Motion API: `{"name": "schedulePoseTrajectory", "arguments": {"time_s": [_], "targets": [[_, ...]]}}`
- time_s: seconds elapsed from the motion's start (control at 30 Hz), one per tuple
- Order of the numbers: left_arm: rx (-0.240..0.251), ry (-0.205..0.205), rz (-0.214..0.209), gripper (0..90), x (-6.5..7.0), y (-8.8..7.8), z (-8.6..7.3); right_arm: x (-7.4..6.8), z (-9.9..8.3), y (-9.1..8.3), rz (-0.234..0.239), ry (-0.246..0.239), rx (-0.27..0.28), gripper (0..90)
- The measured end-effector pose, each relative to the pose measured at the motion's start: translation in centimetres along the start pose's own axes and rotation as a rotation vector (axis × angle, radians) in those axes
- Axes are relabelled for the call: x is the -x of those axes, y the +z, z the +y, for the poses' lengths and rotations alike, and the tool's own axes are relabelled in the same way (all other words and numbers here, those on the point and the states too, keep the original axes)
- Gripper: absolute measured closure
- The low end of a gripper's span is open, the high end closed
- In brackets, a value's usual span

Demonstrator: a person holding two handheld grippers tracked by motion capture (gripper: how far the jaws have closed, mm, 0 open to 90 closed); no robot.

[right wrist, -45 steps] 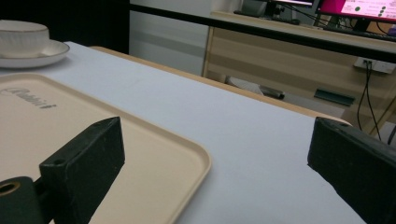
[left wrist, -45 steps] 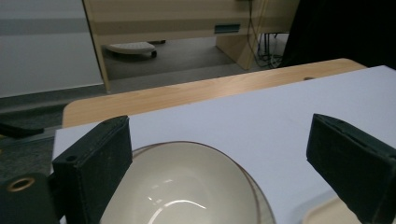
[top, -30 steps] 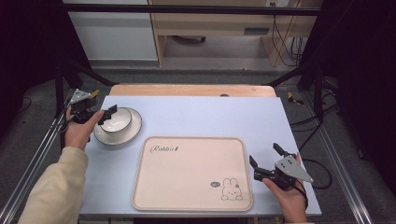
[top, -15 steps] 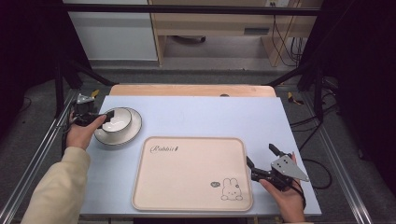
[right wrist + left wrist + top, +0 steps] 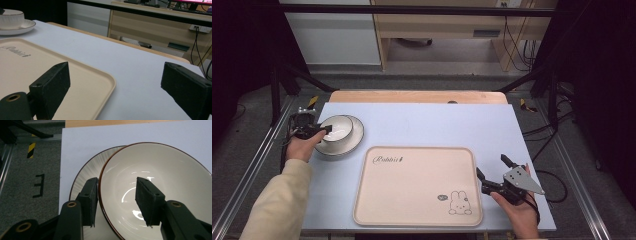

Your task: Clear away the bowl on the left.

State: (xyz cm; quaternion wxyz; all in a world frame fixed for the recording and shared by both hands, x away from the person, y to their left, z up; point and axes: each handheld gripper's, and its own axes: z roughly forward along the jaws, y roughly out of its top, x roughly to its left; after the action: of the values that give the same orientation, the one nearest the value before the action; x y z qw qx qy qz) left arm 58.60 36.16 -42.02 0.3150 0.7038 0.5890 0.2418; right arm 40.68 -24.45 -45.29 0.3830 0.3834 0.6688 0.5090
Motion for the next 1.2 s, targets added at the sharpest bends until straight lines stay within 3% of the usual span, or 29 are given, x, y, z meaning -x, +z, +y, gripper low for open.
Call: {"name": "schedulePoseTrajectory", "arguments": {"time_s": [0.23,0.47,0.67,0.93,1.1,1.2], "targets": [[-0.023,-0.022,0.026,54.9,-0.5,0.5,-0.3,0.0,0.1,-0.2,-0.003,0.003,0.001,8.8],[-0.053,-0.044,0.024,61.9,-1.2,0.7,-0.5,0.0,0.0,-0.1,0.007,0.001,-0.004,8.9],[-0.067,-0.092,0.002,67.1,-1.5,1.0,-0.5,0.0,0.0,-0.1,0.019,0.002,-0.003,8.9],[-0.097,-0.090,-0.008,70.9,-1.4,1.8,-0.5,0.0,0.0,0.0,0.029,0.000,-0.009,8.9],[-0.110,-0.089,-0.020,77.8,-1.2,2.1,-0.4,-0.2,-0.1,0.2,0.039,-0.007,-0.018,8.9],[-0.110,-0.125,-0.025,80.2,-1.3,2.0,-0.2,-0.2,-0.1,0.2,0.041,-0.010,-0.022,8.9]]}}
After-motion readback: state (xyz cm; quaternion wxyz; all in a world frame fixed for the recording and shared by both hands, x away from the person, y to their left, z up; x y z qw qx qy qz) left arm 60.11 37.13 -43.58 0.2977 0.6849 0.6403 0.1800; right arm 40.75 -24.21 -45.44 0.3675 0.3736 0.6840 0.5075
